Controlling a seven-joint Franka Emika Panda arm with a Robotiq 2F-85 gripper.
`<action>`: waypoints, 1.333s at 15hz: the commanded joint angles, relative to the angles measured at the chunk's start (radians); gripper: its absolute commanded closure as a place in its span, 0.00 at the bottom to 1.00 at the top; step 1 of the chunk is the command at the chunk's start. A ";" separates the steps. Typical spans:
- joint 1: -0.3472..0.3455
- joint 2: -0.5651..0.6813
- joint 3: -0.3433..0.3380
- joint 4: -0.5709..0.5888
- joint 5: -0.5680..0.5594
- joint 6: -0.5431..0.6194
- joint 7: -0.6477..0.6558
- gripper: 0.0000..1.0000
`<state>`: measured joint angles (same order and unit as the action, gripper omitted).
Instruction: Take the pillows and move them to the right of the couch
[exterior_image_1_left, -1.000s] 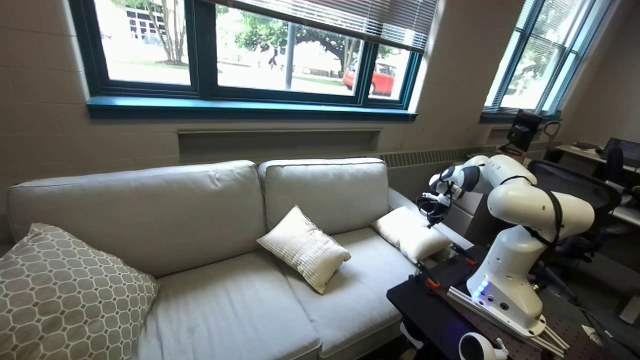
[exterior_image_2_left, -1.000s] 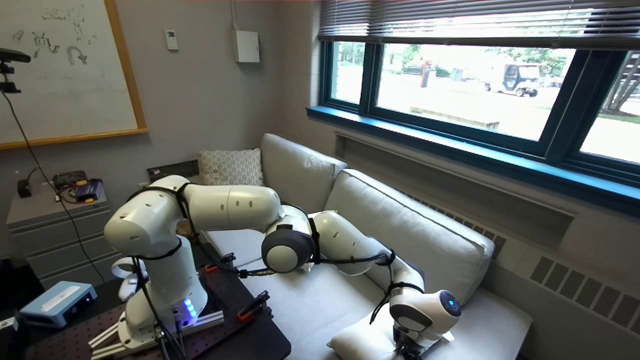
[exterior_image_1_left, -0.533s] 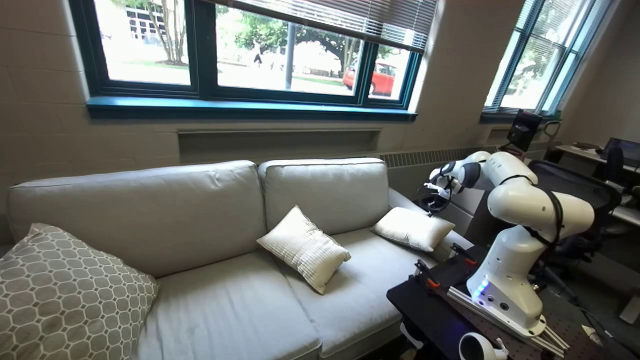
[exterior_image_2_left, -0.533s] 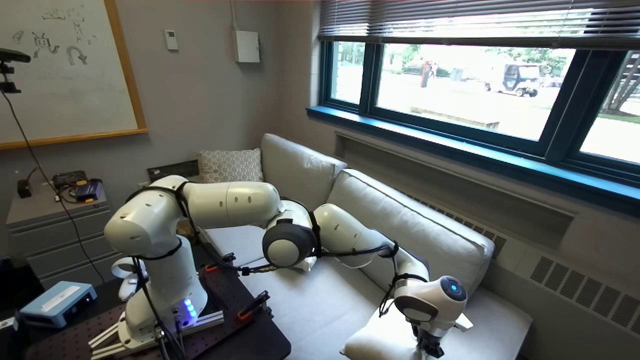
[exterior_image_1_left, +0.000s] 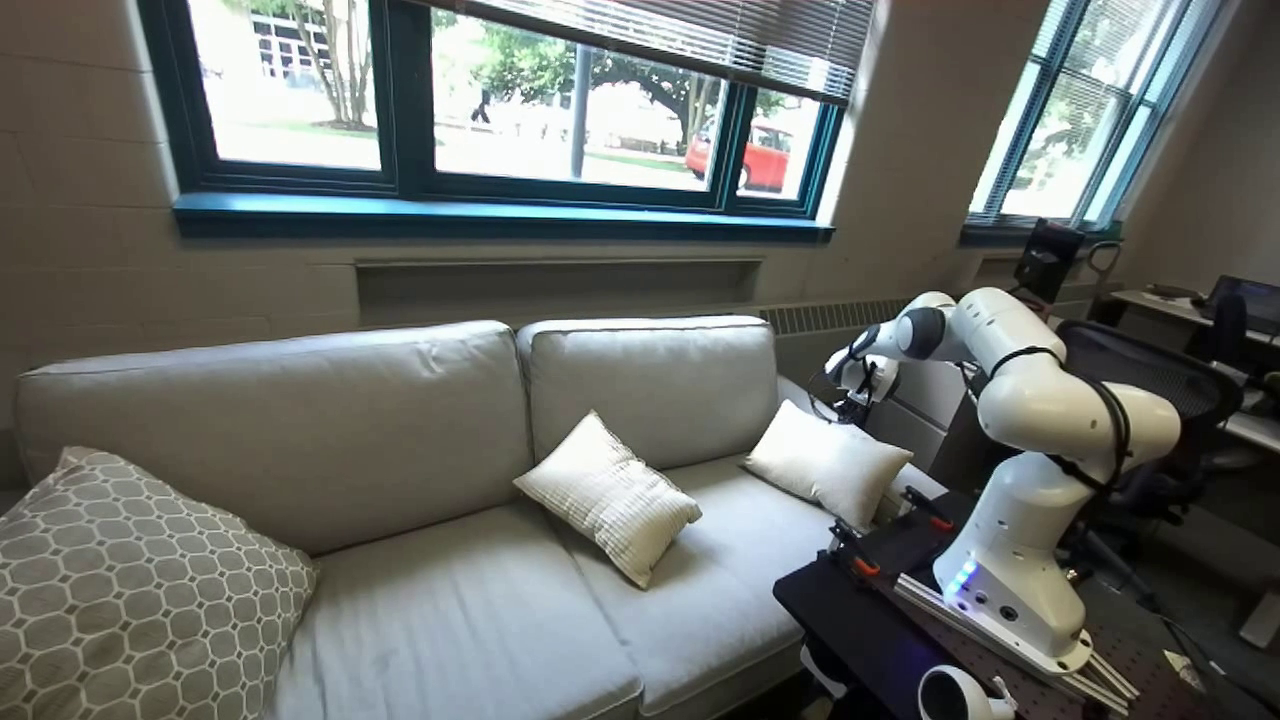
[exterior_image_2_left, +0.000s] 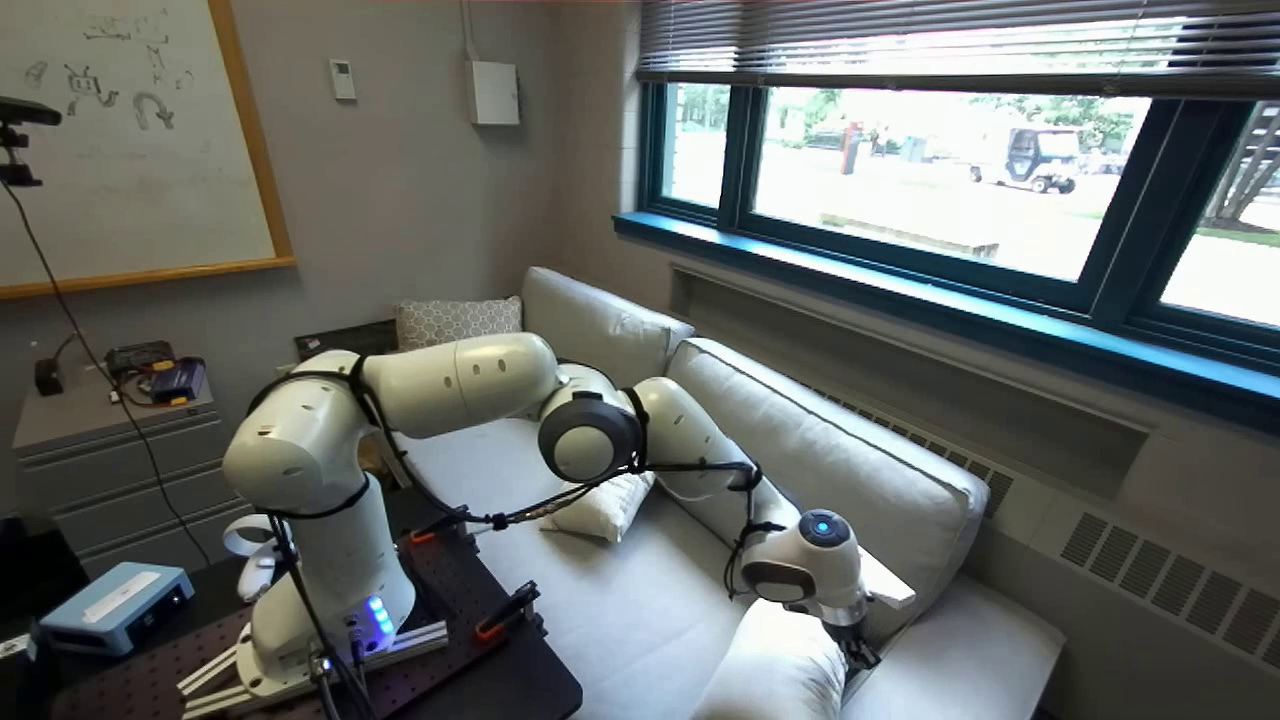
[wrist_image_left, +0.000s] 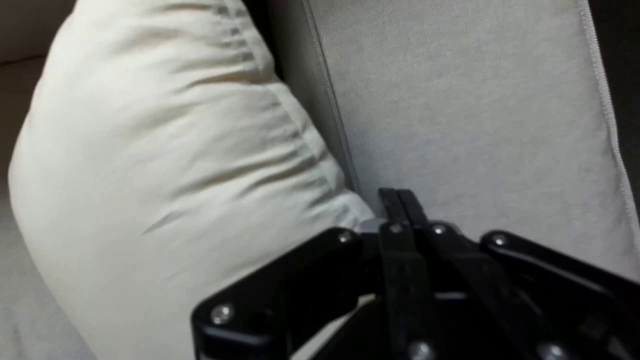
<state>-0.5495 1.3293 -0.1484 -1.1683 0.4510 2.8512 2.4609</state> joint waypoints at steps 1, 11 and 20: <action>0.115 -0.091 -0.070 -0.231 0.004 0.076 0.067 0.99; 0.216 -0.168 -0.217 -0.359 -0.073 -0.186 0.048 0.36; 0.043 -0.121 -0.184 -0.193 -0.165 -0.569 -0.192 0.00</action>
<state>-0.4469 1.1829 -0.3735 -1.4352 0.3259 2.3921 2.3744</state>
